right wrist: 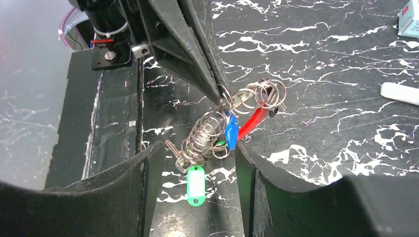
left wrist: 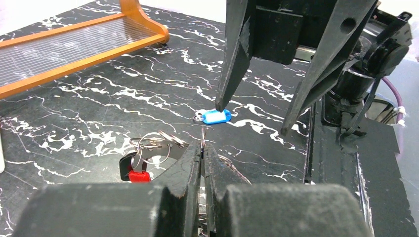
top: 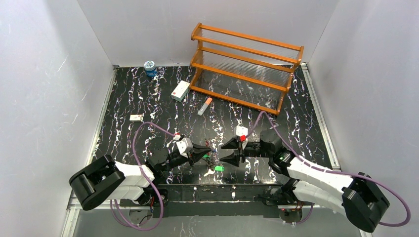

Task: Put the keys on the keyring

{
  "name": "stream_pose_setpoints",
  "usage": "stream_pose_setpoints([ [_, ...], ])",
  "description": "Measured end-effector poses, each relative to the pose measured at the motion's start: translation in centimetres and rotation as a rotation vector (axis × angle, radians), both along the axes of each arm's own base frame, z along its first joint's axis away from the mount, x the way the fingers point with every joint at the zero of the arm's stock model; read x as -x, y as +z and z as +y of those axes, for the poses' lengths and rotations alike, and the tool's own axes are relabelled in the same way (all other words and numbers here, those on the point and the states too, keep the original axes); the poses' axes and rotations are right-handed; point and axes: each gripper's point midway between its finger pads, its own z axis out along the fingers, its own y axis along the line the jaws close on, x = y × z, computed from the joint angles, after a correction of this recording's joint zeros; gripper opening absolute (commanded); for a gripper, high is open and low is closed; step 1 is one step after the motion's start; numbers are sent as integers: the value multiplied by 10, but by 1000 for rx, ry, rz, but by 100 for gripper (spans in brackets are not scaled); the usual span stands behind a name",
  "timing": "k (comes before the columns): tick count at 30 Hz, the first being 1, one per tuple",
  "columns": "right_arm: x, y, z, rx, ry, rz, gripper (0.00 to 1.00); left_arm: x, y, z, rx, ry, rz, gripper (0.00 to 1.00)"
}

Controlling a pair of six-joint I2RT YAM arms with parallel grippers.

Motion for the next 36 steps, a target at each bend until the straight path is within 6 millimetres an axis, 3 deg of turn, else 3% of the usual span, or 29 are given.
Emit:
stream_pose_setpoints([
  [8,-2,-1,6,-35,50,-118,54,12,0,-4,-6,-73,-12,0],
  [22,-1,2,19,-67,130,-143,41,19,1,-7,-6,-116,-17,0],
  [29,2,2,28,-71,191,-119,20,20,1,-8,-7,-125,-17,0],
  [33,2,3,30,-71,202,-112,3,21,1,-8,-7,-129,-18,0],
  [36,2,3,30,-68,205,-107,1,21,1,-8,-7,-131,-18,0],
])
